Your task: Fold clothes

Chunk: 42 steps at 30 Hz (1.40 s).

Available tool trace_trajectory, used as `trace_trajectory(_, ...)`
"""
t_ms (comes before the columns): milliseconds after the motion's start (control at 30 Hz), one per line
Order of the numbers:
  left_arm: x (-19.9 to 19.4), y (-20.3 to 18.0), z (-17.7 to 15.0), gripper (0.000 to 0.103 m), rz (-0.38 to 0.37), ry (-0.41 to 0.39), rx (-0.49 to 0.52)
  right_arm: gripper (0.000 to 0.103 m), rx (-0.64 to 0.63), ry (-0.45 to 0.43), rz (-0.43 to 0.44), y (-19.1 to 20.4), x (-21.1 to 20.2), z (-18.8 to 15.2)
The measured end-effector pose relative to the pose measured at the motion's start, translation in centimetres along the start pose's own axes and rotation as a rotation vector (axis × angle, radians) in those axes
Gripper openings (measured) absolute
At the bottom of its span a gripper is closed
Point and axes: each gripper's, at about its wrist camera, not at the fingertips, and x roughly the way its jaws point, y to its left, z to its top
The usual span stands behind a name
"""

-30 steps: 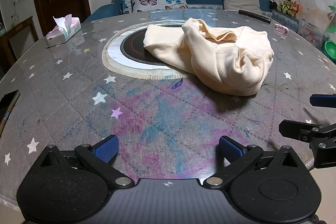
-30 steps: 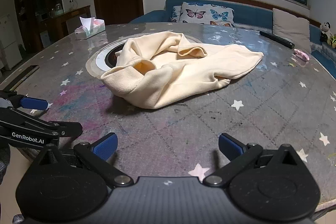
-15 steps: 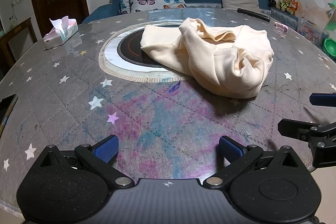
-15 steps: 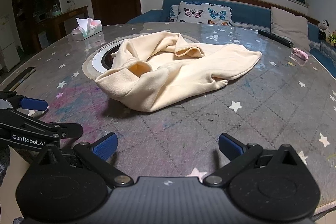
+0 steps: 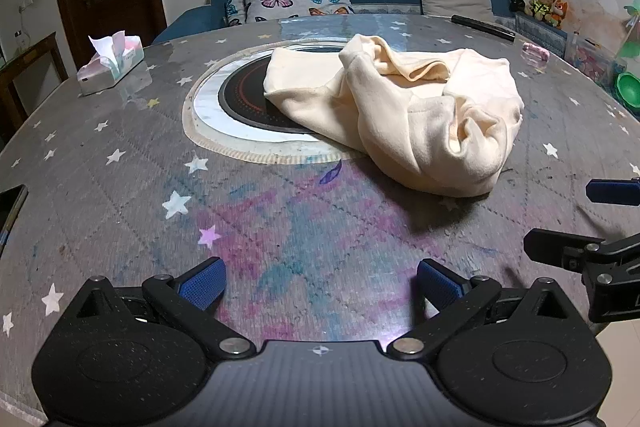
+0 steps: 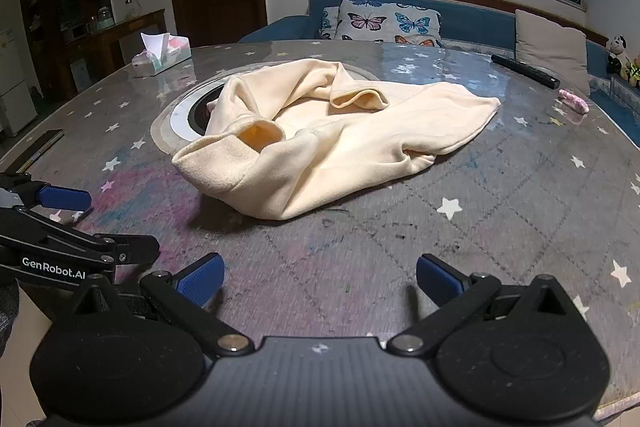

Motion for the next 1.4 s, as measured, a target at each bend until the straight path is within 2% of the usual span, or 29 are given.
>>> trace_trajectory(900,1.2,0.8,1.8,0.103,0.012,0.001,0.002,0.103,-0.010,-0.003,0.009,-0.4,1.0,2.1)
trace_trajectory(1233,0.8,4.1,4.9,0.103,0.092,-0.059,-0.040,0.103,-0.025,-0.028,0.023,-1.8,0.5,4.5)
trace_trajectory(1400,0.8,5.0,7.8,0.099,0.063,-0.107,-0.054,0.103,-0.045,-0.037,-0.003,-2.6,1.8,6.5)
